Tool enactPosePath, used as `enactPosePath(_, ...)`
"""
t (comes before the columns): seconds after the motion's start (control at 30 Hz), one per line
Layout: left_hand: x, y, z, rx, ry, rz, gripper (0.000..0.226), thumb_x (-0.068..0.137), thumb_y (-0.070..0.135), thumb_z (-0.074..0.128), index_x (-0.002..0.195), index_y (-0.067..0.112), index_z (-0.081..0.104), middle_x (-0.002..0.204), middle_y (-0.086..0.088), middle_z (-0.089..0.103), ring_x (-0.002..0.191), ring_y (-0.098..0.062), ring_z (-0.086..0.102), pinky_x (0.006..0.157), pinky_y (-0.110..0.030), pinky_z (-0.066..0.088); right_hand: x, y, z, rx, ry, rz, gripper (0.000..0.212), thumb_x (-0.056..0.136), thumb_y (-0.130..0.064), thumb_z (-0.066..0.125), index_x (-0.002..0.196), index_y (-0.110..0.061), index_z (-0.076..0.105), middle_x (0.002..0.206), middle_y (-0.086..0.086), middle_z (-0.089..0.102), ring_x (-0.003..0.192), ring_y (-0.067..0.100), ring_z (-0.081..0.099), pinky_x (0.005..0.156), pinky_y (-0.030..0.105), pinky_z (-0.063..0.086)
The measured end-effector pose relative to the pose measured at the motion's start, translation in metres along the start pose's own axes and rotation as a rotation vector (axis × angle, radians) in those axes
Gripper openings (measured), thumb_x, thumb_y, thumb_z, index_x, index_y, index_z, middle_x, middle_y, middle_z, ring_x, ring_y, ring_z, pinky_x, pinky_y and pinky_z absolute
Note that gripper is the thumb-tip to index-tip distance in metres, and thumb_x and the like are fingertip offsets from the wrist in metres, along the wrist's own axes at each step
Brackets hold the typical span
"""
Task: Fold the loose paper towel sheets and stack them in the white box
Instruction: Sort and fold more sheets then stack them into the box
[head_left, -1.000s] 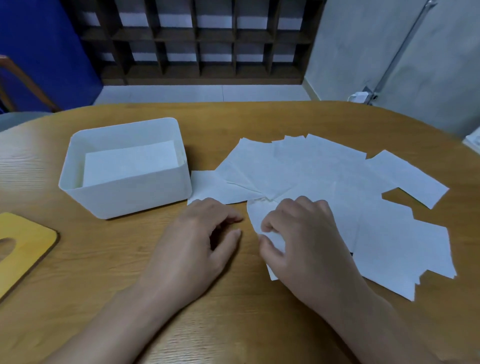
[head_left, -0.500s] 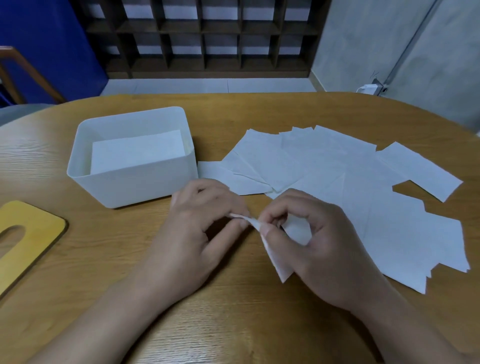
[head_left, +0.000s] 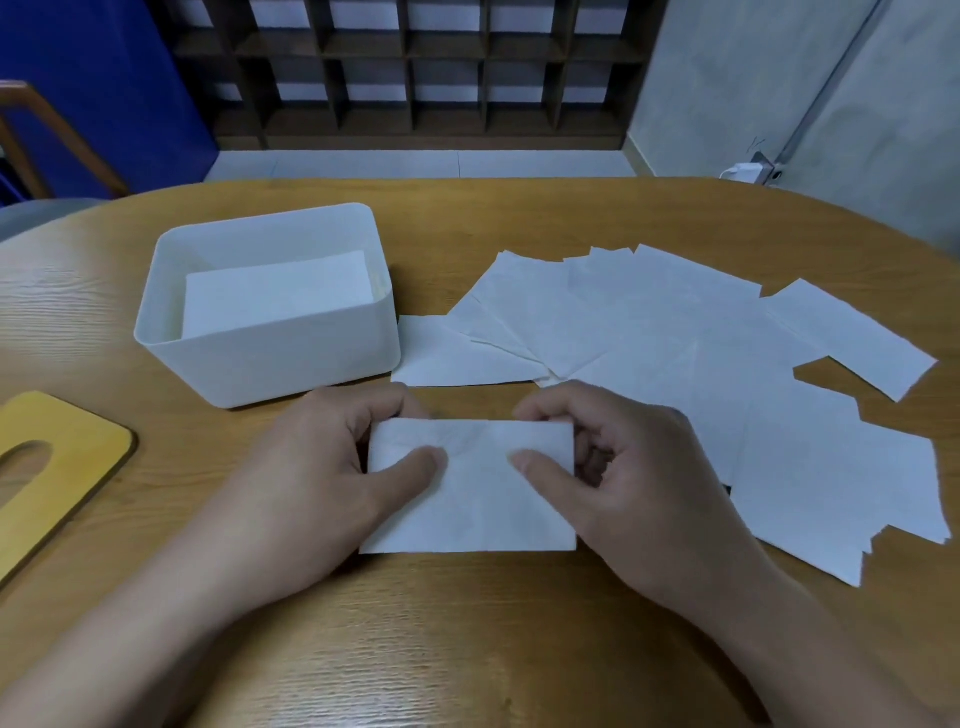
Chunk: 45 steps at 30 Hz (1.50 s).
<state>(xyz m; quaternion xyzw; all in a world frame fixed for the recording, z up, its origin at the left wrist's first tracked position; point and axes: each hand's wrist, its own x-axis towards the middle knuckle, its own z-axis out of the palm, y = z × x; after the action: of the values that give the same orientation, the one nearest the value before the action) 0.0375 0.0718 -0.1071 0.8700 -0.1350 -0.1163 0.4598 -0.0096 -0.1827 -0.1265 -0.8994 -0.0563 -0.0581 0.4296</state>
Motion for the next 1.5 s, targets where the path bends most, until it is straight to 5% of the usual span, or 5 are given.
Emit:
enactPosePath(0.13,-0.002,-0.006,-0.006,0.201,-0.048,-0.05,0.013,0.093,0.037,0.082,0.087,0.028,0.074,0.076,0.009,0.074,0.057,-0.005,0.063,0.051,-0.025,0.049,0.0,0.001,0.01,-0.219,-0.106,-0.049,0.026,0.1,-0.045,0.075,0.125,-0.042,0.069,0.083,-0.031,0.063,0.083,0.0,0.065,0.071,0.011,0.044)
enactPosePath(0.3,-0.002,-0.017,-0.008,0.416,-0.008,0.083,0.041,0.082,0.052,0.086,0.119,0.051,0.068,0.116,0.033,0.061,0.114,0.007,0.056,0.091,-0.014,0.045,0.004,0.007,0.01,-0.368,-0.072,-0.114,0.035,0.097,-0.054,0.073,0.129,-0.043,0.066,0.117,-0.029,0.053,0.114,0.001,0.05,0.096,0.019,0.04)
enactPosePath(0.6,0.005,-0.019,0.015,0.382,0.061,0.318,0.025,0.096,0.046,0.068,0.119,0.043,0.075,0.115,0.027,0.063,0.12,-0.004,0.054,0.105,-0.035,0.048,0.024,0.015,0.015,-0.574,0.033,-0.183,0.026,0.108,-0.034,0.062,0.128,-0.027,0.078,0.149,-0.013,0.062,0.128,0.013,0.05,0.104,0.036,0.035)
enactPosePath(1.27,0.012,-0.023,0.022,0.368,0.312,0.386,0.045,0.097,0.032,0.079,0.14,0.031,0.068,0.136,0.014,0.059,0.133,-0.015,0.052,0.114,-0.031,0.04,0.019,0.01,0.013,-0.258,0.221,-0.31,0.019,0.095,-0.006,0.081,0.092,-0.025,0.077,0.099,-0.017,0.073,0.106,0.007,0.066,0.099,0.032,0.049)
enactPosePath(1.5,0.011,-0.02,0.02,0.24,0.373,0.426,0.016,0.106,0.018,0.066,0.113,0.027,0.078,0.104,0.016,0.07,0.103,-0.008,0.067,0.09,-0.027,0.05,0.018,0.004,0.007,-0.021,0.313,-0.241,0.011,0.101,-0.007,0.077,0.103,-0.018,0.077,0.1,-0.012,0.074,0.097,0.013,0.072,0.077,0.027,0.06)
